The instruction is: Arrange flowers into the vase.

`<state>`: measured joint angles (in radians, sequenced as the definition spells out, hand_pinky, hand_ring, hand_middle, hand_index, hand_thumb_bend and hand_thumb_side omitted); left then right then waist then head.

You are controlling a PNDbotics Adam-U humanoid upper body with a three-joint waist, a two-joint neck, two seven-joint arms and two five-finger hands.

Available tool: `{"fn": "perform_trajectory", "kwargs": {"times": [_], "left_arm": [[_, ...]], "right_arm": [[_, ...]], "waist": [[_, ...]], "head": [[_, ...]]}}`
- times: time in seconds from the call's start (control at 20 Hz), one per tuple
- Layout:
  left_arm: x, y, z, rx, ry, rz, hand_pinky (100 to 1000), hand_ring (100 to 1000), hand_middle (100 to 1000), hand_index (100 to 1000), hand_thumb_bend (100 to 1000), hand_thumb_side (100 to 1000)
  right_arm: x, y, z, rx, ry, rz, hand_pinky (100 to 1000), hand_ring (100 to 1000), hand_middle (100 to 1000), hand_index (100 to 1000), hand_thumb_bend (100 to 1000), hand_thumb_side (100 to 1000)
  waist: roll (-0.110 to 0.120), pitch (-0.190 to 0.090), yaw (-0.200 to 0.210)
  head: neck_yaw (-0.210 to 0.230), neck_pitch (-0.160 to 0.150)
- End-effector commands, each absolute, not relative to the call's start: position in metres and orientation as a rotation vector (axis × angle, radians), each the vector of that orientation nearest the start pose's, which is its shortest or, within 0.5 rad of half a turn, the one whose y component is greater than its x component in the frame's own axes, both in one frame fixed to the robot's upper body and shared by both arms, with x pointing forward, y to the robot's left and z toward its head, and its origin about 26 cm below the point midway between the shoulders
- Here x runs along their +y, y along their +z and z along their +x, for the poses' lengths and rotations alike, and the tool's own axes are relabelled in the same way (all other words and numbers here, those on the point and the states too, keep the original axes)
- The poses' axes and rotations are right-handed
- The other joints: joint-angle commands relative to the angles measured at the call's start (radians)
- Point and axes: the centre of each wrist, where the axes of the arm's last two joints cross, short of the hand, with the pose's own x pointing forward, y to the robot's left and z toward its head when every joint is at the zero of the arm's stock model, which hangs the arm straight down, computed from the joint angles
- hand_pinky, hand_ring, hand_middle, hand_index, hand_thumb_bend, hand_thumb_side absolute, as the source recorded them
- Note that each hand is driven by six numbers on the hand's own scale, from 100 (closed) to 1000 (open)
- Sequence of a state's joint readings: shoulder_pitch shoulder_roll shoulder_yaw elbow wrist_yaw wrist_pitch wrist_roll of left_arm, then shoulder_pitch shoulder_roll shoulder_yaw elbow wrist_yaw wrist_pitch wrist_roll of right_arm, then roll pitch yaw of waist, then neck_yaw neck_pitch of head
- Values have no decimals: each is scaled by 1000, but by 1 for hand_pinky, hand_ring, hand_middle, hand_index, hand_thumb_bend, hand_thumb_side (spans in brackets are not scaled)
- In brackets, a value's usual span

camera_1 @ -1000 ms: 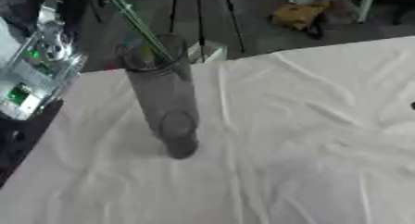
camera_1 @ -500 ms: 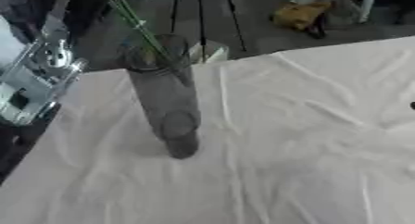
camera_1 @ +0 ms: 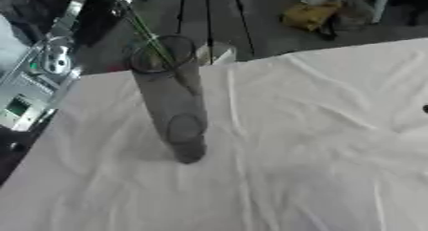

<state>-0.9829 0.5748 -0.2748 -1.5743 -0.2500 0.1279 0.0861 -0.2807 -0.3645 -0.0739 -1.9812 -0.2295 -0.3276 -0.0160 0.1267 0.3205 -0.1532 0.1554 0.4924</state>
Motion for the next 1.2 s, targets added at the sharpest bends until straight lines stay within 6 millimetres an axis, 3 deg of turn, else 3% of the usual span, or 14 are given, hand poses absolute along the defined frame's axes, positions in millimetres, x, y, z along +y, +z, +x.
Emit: {"fn": "perform_trajectory", "kwargs": {"times": [0.05, 0.65, 1.0, 1.2], "left_arm": [[212, 347, 383, -2298, -895, 773, 257, 474, 534, 612, 100, 910], [219, 348, 384, -2137, -1130, 829, 385, 580, 639, 752, 100, 972], [222, 355, 382, -2073, -1252, 815, 545, 727, 739, 874, 100, 1000], [225, 360, 380, -2049, -1314, 787, 611, 763, 771, 922, 100, 1000]], "right_arm": [[-288, 209, 297, -2600, 237, 15, 638, 482, 444, 679, 100, 977], [-288, 208, 296, -2593, 235, 18, 639, 482, 444, 679, 100, 977], [-288, 207, 296, -2585, 241, 17, 641, 482, 443, 680, 100, 979], [-288, 207, 296, -2580, 243, 15, 641, 482, 443, 680, 100, 980]], "waist": [[-8, -22, 1], [-8, -27, 2], [-6, -29, 3], [-5, -30, 4]], "head": [[-2, 5], [0, 7], [3, 8], [4, 10]]}}
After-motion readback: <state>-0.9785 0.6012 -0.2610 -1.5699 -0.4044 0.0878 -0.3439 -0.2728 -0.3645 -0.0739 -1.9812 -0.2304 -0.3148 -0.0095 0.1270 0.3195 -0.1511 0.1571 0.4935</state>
